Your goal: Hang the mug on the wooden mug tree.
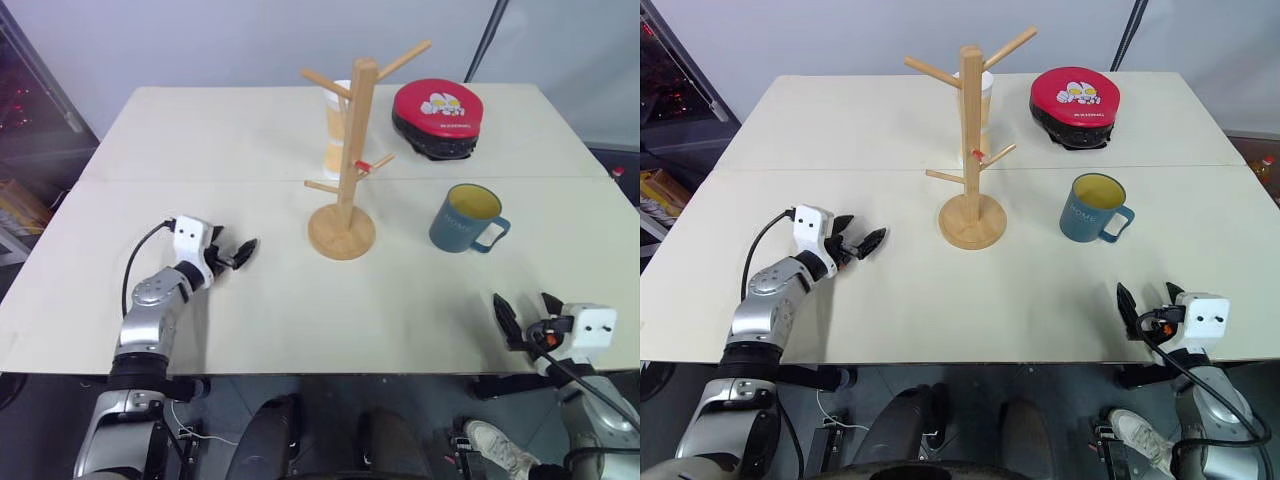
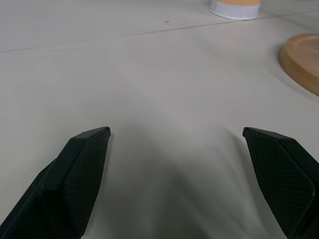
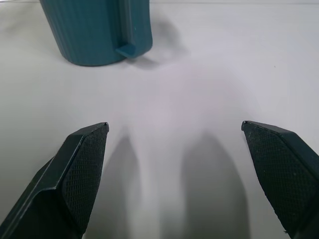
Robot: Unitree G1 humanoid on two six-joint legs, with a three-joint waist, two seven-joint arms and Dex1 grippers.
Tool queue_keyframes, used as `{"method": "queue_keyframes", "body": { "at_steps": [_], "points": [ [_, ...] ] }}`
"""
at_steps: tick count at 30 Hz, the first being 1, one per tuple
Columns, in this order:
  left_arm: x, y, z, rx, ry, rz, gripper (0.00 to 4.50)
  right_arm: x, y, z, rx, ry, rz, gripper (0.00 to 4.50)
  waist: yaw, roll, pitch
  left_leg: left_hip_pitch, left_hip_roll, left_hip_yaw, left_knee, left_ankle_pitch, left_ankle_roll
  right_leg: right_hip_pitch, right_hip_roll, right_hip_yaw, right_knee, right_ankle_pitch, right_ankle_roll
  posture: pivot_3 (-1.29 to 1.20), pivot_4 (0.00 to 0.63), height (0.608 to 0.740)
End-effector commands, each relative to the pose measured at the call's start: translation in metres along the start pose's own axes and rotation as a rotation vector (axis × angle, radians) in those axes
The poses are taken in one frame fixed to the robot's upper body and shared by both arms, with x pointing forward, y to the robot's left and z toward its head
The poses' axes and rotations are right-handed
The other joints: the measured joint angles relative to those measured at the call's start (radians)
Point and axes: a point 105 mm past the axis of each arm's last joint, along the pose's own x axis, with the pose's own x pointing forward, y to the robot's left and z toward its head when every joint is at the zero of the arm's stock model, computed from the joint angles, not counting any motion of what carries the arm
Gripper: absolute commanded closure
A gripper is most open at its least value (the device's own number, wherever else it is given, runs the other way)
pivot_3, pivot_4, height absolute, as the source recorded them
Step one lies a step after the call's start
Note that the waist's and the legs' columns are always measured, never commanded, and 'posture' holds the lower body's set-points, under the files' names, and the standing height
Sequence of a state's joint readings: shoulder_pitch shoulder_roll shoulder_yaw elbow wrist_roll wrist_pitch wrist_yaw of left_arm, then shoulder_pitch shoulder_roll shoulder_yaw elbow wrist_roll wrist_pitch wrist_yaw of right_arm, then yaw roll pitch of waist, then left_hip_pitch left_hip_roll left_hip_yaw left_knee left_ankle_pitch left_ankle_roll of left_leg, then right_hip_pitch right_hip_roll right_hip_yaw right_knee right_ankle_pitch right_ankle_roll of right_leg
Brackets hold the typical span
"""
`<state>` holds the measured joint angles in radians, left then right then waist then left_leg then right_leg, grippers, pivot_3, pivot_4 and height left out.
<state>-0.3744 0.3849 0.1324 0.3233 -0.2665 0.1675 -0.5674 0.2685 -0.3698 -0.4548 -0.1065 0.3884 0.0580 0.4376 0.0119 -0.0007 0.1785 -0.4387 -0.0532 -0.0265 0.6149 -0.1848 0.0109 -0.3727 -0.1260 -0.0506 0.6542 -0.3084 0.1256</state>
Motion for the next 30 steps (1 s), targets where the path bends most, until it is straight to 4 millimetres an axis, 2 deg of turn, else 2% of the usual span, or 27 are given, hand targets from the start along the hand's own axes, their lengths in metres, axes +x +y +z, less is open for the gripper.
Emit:
{"method": "queue_keyframes", "body": {
  "at_steps": [1, 10, 13, 16, 23, 27, 30],
  "points": [
    [-0.002, -0.001, 0.011, 0.018, -0.04, -0.005, 0.0, 0.0, -0.008, 0.009, -0.02, -0.043, -0.007, 0.06, 0.0, 0.0, 0.0, 0.0, 0.0, 0.0, 0.0, 0.0, 0.0, 0.0, 0.0, 0.0, 0.0, 0.0, 0.0, 0.0, 0.15, 0.74],
    [-0.005, -0.005, 0.011, -0.004, -0.038, -0.03, 0.0, 0.003, -0.007, 0.007, -0.021, -0.054, 0.003, 0.06, 0.0, 0.0, 0.0, 0.0, 0.0, 0.0, 0.0, 0.0, 0.0, 0.0, 0.0, 0.0, 0.0, 0.0, 0.0, 0.0, 0.15, 0.74],
    [-0.008, -0.015, 0.014, -0.014, -0.06, -0.09, 0.0, 0.006, -0.003, 0.01, -0.015, -0.064, 0.015, 0.06, -0.001, 0.0, 0.0, 0.0, 0.0, 0.0, 0.0, 0.0, 0.0, 0.0, 0.0, 0.0, 0.0, 0.0, 0.0, 0.0, 0.15, 0.74],
    [-0.016, -0.034, 0.022, -0.027, -0.097, -0.204, 0.0, 0.01, 0.003, 0.014, -0.024, -0.077, 0.028, 0.06, -0.002, 0.0, 0.0, 0.0, 0.0, 0.0, 0.0, 0.0, 0.0, 0.0, 0.0, 0.0, 0.0, 0.0, 0.0, 0.0, 0.15, 0.74],
    [-0.047, -0.12, 0.028, 0.03, -0.081, -0.67, 0.0, 0.024, 0.01, 0.036, -0.032, -0.151, 0.011, 0.06, -0.001, 0.002, -0.001, 0.0, 0.0, 0.0, 0.0, 0.0, 0.0, 0.0, -0.003, 0.002, -0.001, 0.0, -0.001, 0.0, 0.15, 0.74],
    [-0.052, -0.146, 0.038, 0.043, -0.09, -0.794, 0.0, 0.031, 0.011, 0.039, -0.046, -0.165, -0.007, 0.06, 0.0, 0.002, -0.001, 0.0, 0.0, 0.0, 0.0, 0.0, 0.0, 0.0, -0.003, 0.002, -0.002, 0.0, -0.002, 0.0, 0.15, 0.74],
    [-0.051, -0.162, 0.046, 0.073, -0.111, -0.864, 0.0, 0.044, 0.013, 0.039, -0.049, -0.172, -0.015, 0.06, -0.001, 0.002, -0.001, 0.0, 0.0, 0.0, 0.0, 0.0, 0.0, 0.0, -0.002, 0.002, -0.002, 0.0, -0.001, 0.0, 0.15, 0.74]
  ]
}}
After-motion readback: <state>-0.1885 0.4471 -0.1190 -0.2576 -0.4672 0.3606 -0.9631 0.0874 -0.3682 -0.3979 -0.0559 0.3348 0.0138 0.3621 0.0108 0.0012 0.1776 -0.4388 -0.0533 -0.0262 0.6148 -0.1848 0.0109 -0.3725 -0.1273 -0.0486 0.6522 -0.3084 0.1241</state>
